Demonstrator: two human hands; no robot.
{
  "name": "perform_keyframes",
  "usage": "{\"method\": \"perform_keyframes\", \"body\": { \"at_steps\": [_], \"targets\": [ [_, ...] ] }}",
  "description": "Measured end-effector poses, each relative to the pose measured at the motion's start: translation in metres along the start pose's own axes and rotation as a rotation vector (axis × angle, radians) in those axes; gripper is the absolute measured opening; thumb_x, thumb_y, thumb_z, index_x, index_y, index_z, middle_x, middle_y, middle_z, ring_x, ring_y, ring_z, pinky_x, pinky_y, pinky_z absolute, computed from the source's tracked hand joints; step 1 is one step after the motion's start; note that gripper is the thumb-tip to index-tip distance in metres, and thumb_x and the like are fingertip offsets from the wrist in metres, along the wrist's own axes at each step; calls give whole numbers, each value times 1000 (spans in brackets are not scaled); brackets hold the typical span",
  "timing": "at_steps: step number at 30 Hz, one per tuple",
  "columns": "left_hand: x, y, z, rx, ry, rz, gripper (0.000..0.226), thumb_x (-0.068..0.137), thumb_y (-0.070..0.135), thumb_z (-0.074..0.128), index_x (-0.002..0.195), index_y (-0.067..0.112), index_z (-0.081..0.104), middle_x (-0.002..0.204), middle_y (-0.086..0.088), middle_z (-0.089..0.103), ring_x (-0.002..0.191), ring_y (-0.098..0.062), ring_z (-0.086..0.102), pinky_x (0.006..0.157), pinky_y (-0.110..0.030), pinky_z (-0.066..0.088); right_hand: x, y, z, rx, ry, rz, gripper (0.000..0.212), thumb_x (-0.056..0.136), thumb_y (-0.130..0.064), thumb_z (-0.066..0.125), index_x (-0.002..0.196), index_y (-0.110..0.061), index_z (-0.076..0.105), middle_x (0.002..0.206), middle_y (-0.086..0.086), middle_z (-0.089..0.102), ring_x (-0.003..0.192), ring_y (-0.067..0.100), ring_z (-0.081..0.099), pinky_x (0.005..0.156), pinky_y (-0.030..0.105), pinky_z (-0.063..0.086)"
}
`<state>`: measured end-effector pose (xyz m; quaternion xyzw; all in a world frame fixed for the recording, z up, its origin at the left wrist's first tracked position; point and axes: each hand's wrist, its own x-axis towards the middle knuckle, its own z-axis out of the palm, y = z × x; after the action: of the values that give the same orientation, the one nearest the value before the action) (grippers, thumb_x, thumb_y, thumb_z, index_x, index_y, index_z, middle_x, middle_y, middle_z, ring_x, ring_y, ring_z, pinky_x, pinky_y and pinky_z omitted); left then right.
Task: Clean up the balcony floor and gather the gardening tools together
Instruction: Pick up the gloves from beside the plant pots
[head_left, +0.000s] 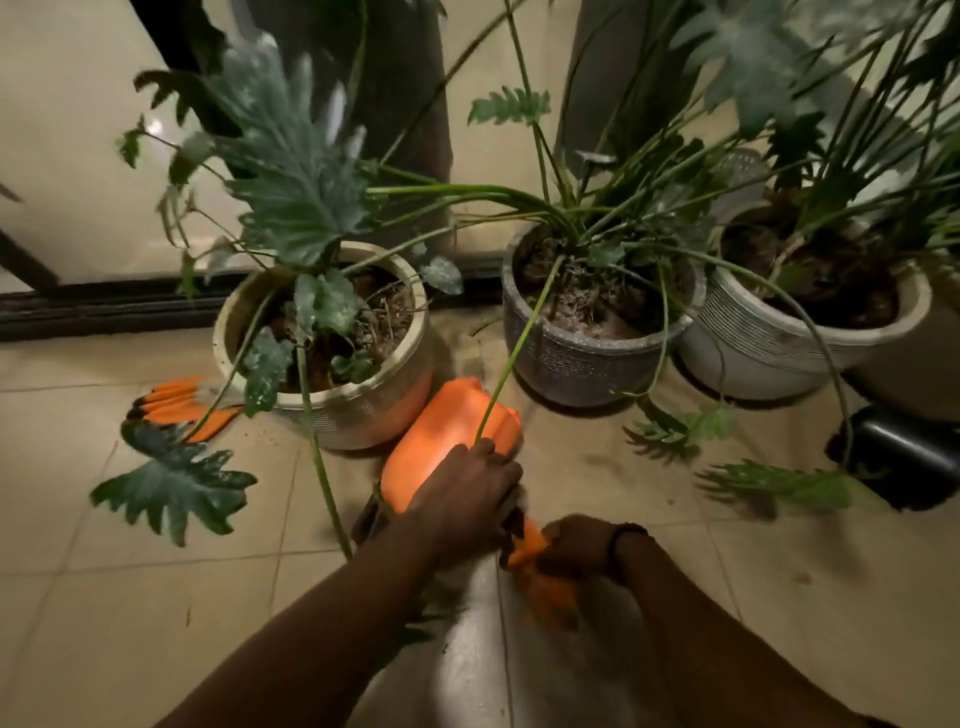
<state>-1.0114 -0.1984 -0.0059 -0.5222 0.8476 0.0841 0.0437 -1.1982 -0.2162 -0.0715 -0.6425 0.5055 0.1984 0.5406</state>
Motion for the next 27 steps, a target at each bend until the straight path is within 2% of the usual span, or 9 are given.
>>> {"method": "perform_keyframes", "body": {
  "at_steps": [4,7,10,13,17,21,23,25,27],
  "targets": [
    [-19,-4,-12,-410,-218,-217,38,102,46,42,101,18,67,104,-11,69,102,-27,62,79,-38,50,-22,-37,8,242,-298,-137,6,90,-18,68,97,-20,68,79,-11,68,68,1,62,69,22,51],
    [-44,-24,-29,-541,-241,-361,52,101,58,37,95,17,68,99,-11,72,96,-26,65,86,-39,51,-12,-79,18,340,-320,-327,25,86,-21,71,110,-13,70,113,7,71,100,13,64,96,37,53],
    [-75,-57,-47,-669,-58,-540,52,104,50,37,100,8,67,99,-11,71,95,-25,65,78,-27,47,3,-124,29,525,-278,-399,33,85,-16,68,117,-5,66,124,19,64,113,27,59,109,47,41],
    [-123,-92,-46,-759,86,-681,32,105,39,44,123,20,62,114,2,62,110,-12,58,81,-6,41,14,-169,47,651,-218,-512,33,78,-17,67,109,-3,67,107,17,68,102,30,62,98,46,46],
    [-189,-108,-40,-1017,314,-818,37,102,26,56,136,12,55,134,3,55,124,-10,48,94,-8,39,21,-224,89,708,24,-570,40,81,-12,68,115,7,61,99,18,67,77,10,65,73,26,54],
    [-236,-110,-49,-1167,509,-1092,46,90,46,68,116,11,51,112,-6,63,98,-15,62,77,-32,53,19,-279,130,645,44,-642,27,87,-15,68,114,-12,70,100,3,74,89,16,69,82,35,57],
    [-256,-114,-56,-1252,615,-1102,21,92,24,71,97,9,59,94,-14,69,82,-16,66,72,-38,59,17,-305,143,569,-78,-688,23,90,-7,62,112,-7,70,93,1,73,87,17,68,79,30,56],
    [-277,-127,-63,-1335,703,-1100,11,91,4,66,82,2,60,66,-1,67,64,-9,65,59,-27,58,18,-330,151,560,-172,-698,20,95,-9,59,111,-4,69,96,6,72,91,18,68,84,31,56],
    [-296,-156,-71,-1403,764,-1203,20,98,-7,49,79,-5,54,64,0,61,75,-19,60,53,-20,49,26,-351,151,605,-199,-666,22,98,-18,56,111,-7,71,101,4,74,91,16,70,81,29,56]
  ]
}}
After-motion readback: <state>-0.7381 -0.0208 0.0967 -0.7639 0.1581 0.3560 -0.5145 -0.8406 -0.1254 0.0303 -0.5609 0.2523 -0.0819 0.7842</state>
